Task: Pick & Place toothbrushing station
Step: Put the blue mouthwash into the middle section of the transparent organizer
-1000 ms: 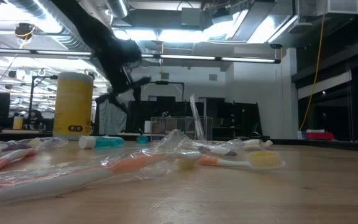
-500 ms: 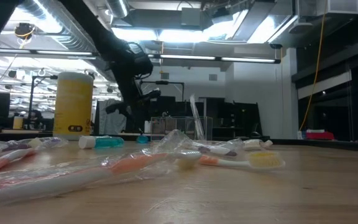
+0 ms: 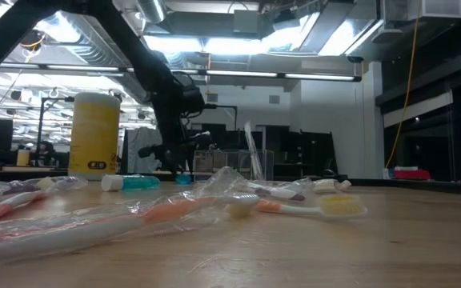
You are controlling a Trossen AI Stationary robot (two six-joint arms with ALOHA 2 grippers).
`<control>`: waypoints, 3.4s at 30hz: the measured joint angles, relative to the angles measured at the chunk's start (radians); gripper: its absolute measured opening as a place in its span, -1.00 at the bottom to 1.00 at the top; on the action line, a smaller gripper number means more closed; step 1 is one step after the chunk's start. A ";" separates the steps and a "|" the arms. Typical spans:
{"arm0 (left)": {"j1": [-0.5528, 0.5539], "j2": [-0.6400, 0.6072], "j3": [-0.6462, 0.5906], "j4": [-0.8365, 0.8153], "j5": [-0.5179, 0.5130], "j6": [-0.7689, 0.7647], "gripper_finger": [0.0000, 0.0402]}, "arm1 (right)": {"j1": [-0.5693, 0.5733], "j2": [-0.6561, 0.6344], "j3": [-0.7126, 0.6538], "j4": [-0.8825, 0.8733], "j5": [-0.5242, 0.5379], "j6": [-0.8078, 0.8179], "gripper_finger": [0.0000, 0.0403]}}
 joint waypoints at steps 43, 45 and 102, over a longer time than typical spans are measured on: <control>-0.021 0.016 -0.001 -0.015 -0.073 -0.013 -0.08 | 0.003 0.000 0.000 0.001 0.030 0.013 0.06; -0.021 0.012 -0.001 -0.027 -0.075 -0.013 -0.05 | 0.003 0.000 0.000 0.001 0.030 0.013 0.06; -0.076 -0.169 -0.013 -0.321 -0.098 -0.340 -0.11 | 0.002 0.001 0.000 -0.006 0.100 -0.015 0.06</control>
